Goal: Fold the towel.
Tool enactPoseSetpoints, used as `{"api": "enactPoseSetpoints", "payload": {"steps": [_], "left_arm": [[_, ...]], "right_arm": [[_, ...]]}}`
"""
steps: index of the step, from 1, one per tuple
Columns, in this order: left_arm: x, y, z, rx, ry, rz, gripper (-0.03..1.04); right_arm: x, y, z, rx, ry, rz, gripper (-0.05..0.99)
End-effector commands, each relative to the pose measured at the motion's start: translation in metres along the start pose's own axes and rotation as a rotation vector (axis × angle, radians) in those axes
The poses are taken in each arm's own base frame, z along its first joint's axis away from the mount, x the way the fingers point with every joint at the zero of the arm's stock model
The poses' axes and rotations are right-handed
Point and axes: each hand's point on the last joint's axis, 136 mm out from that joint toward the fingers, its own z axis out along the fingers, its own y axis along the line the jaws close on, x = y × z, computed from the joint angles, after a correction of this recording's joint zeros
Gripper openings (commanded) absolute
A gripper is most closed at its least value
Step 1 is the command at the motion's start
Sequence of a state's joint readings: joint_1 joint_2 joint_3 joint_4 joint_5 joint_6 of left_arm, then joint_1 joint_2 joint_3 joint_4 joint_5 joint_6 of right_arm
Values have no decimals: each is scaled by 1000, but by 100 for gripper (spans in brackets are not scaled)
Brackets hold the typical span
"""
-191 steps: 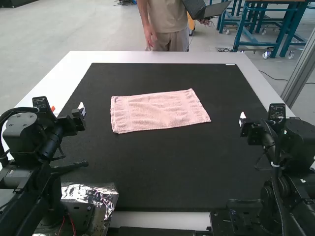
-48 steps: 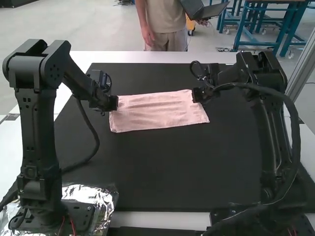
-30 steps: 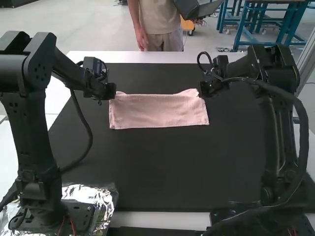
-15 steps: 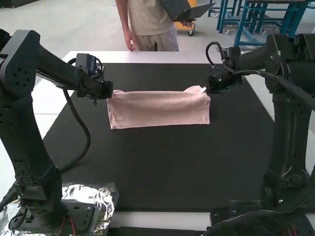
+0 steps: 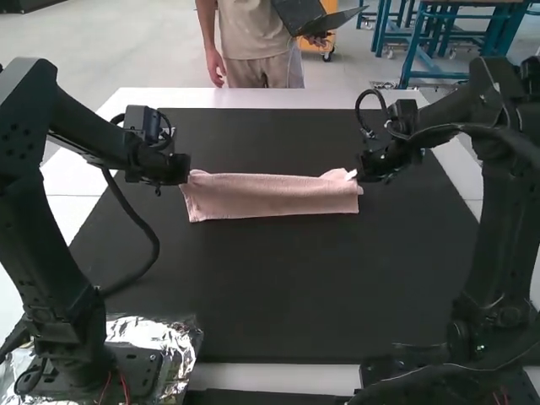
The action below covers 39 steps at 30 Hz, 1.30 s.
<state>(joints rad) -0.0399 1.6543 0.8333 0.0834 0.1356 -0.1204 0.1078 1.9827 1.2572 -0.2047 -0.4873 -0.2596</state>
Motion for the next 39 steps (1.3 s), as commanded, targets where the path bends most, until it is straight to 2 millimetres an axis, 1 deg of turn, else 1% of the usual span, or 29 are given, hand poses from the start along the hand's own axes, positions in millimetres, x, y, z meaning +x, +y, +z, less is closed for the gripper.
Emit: {"api": "enactPoseSetpoints", "payload": {"steps": [1,7,11,14,16,17,18,19,20,21,22,24,29,32,34,36,39], "left_arm": [[-3,1,-9,-16,-32,11,2],[18,-1,-6,-12,-13,7,2],[35,-3,-3,-6,-12,8,2],[52,-4,0,-4,-8,18,2],[67,-7,3,4,12,28,3],[75,-10,5,10,30,33,12],[83,-12,7,16,49,42,32],[88,-15,8,21,62,49,55],[90,-17,8,24,66,50,73],[89,-18,8,27,62,53,96],[86,-19,8,28,53,52,98],[73,-18,6,27,13,27,98],[31,-7,-3,8,-101,-13,98],[11,-1,-6,-3,-143,-21,97],[3,1,-7,-8,-151,-24,97],[0,0,-7,-5,-149,-20,97],[-7,0,-8,-5,-160,-17,97]], "right_arm": [[-5,-9,-17,27,-48,-13,-2],[16,-11,-7,34,-44,-10,-2],[34,-14,1,40,-29,0,-2],[48,-18,10,48,-7,11,-2],[60,-20,16,45,22,26,-2],[63,-20,18,43,31,31,3],[65,-21,19,41,37,34,16],[66,-23,19,44,37,40,37],[67,-24,18,45,38,44,63],[66,-24,18,45,37,43,81],[64,-25,18,47,33,42,90],[56,-26,15,49,17,37,92],[33,-23,5,55,-19,27,92],[28,-22,3,52,-13,29,92],[27,-19,1,45,-2,37,92],[32,-16,1,37,22,44,92],[30,-15,-1,42,20,35,92]]}}
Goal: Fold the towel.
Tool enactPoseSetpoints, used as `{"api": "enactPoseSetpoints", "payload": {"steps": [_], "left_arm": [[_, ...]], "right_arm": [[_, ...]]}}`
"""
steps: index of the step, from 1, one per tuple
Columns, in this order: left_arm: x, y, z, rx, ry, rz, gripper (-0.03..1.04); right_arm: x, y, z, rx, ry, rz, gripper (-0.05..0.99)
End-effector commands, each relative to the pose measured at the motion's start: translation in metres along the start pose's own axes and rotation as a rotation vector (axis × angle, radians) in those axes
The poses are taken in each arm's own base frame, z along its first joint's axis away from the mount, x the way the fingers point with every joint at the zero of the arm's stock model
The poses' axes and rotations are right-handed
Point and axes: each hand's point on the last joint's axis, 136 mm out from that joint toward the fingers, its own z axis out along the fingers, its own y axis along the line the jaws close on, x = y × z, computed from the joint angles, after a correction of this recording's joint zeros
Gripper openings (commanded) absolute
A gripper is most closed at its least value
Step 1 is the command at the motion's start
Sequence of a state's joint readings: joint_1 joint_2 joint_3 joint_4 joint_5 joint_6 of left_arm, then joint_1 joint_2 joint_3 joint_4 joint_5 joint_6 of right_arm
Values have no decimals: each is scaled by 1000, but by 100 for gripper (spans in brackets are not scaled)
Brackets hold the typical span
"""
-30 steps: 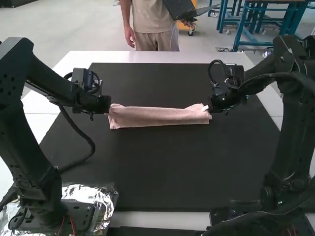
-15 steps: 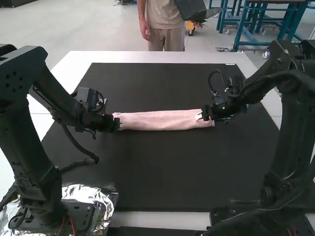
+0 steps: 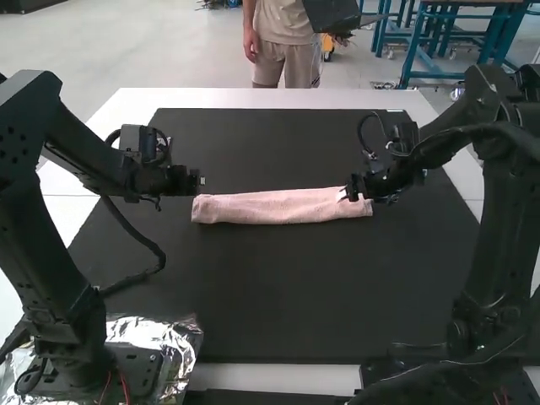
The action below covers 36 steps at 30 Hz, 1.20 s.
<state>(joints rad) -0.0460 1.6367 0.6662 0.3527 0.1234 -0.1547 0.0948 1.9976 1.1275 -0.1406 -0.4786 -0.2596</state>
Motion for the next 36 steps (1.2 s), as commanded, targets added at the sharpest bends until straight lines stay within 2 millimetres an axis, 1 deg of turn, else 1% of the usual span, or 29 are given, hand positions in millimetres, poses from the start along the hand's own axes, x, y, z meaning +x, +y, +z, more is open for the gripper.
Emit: {"api": "enactPoseSetpoints", "payload": {"steps": [1,4,8,12,14,17,21,24,26,27,28,29,31,33,36], "left_arm": [[-21,0,-4,-3,-46,-2,97],[-26,-1,-4,-2,-56,0,97],[-29,-2,-4,-1,-62,1,97],[-28,-2,-4,-1,-59,2,97],[-28,-2,-4,0,-58,3,97],[-35,-3,-8,0,-76,4,97],[-46,-2,-12,-1,-96,3,97],[-50,-3,-14,4,-99,3,97],[-52,-4,-15,9,-98,4,97],[-53,-4,-15,9,-98,4,97],[-53,-4,-15,9,-98,4,97],[-55,-5,-16,9,-105,4,97],[-56,-4,-17,8,-106,4,97],[-56,-7,-17,20,-105,5,97],[-56,-8,-17,26,-105,6,97]], "right_arm": [[-21,-9,-19,51,-55,-17,92],[-36,-19,-30,133,-99,-61,92],[-50,-19,-34,146,-135,-76,91],[-50,-25,-28,164,-135,-74,91],[-45,-28,-21,164,-121,-68,91],[-37,-33,-11,166,-97,-62,91],[-34,-42,1,183,-93,-59,91],[-31,-44,9,179,-78,-56,89],[-27,-44,16,173,-64,-51,81],[-25,-45,18,168,-57,-48,76],[-22,-45,21,162,-50,-47,64],[-19,-42,24,145,-44,-43,48],[-10,-32,30,83,-22,-45,0],[-3,-25,32,54,2,-41,-2],[4,-20,29,10,26,-20,-2]]}}
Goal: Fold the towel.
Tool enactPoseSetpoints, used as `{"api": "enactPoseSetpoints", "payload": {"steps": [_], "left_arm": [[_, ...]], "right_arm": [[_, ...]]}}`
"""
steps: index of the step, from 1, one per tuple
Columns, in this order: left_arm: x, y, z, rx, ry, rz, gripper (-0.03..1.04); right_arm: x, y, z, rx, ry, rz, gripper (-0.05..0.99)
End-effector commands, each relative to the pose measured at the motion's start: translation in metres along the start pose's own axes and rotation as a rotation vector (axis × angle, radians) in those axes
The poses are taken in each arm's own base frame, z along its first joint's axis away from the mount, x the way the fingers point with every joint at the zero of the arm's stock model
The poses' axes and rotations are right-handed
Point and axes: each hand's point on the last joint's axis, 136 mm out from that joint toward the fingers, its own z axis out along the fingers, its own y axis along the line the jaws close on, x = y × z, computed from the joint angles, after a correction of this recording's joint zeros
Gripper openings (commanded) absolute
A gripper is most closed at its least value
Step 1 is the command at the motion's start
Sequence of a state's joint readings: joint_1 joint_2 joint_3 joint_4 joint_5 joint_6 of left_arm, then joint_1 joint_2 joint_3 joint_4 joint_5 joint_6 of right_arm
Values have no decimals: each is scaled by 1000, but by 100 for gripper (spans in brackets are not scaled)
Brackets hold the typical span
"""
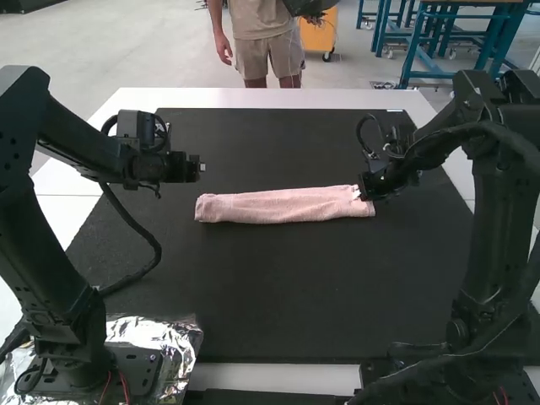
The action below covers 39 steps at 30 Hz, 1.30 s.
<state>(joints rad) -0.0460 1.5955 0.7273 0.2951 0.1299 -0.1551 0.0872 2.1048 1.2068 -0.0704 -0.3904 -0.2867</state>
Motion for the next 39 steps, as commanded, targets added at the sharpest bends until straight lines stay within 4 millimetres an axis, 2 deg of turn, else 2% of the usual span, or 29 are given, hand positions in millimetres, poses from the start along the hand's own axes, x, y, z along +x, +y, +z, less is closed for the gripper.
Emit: {"api": "enactPoseSetpoints", "payload": {"steps": [1,7,11,14,18,27,30,39], "left_arm": [[-26,-2,-8,14,-61,-1,97],[-34,10,-10,-7,-79,-14,97],[-40,11,-10,-8,-91,-4,97],[-43,10,-10,-6,-98,7,97],[-44,10,-10,-8,-100,17,97],[-43,15,-11,-19,-98,41,97],[-45,25,-13,-37,-109,30,97],[-42,61,-19,-108,-114,3,97]], "right_arm": [[17,16,4,-94,49,21,-2],[-19,-2,-46,-49,-55,39,-2],[-37,4,-70,-46,-79,41,-2],[-47,14,-79,-60,-96,57,-2],[-58,39,-76,-92,-101,44,-2],[-80,133,-49,-209,-119,-16,-2],[-84,163,-39,-241,-121,-53,-2],[-98,228,-11,-305,-113,-132,-2]]}}
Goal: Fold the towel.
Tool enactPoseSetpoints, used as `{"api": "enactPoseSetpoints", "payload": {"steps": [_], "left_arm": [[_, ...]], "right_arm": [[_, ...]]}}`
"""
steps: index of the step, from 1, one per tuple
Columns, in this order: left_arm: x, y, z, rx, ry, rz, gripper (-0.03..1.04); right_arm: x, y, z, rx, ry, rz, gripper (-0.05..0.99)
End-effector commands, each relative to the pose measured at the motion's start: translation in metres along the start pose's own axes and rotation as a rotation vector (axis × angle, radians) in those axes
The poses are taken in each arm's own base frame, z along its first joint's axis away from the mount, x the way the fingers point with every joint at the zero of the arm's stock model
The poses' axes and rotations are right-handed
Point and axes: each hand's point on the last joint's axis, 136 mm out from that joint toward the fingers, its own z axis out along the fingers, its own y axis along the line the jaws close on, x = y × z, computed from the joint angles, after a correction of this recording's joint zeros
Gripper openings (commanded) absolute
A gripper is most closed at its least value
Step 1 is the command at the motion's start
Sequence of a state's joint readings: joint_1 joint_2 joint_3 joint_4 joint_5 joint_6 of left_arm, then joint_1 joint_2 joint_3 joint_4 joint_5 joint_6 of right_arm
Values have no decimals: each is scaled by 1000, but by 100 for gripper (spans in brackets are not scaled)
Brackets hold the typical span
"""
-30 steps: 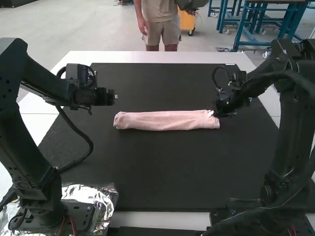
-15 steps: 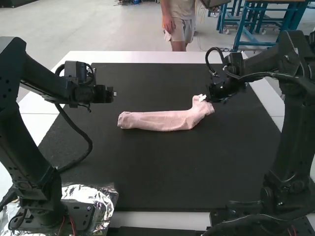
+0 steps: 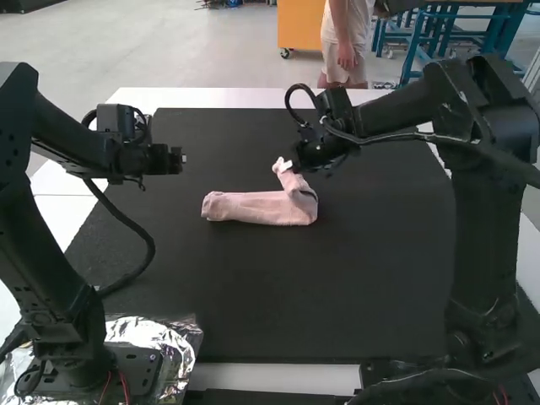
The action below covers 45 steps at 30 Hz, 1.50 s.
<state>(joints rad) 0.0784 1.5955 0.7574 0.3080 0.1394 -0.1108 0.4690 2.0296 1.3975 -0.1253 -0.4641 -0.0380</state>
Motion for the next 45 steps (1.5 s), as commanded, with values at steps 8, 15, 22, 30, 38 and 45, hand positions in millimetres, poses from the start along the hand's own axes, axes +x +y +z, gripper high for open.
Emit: {"api": "enactPoseSetpoints", "payload": {"steps": [8,15,22,30,38,45], "left_arm": [[-17,43,-15,-64,-66,-3,97],[-19,56,-18,-83,-75,6,97],[-21,58,-18,-86,-83,10,97],[-20,58,-18,-86,-81,8,97],[-32,55,-23,-83,-113,11,97],[-34,53,-23,-82,-120,12,97]], "right_arm": [[-22,59,44,-63,-3,-59,-2],[-15,91,67,-105,23,-100,-2],[-9,118,81,-140,38,-131,-2],[-20,149,86,-185,5,-172,6],[-48,148,65,-133,-59,-201,76],[-65,126,33,-150,-162,-168,-3]]}}
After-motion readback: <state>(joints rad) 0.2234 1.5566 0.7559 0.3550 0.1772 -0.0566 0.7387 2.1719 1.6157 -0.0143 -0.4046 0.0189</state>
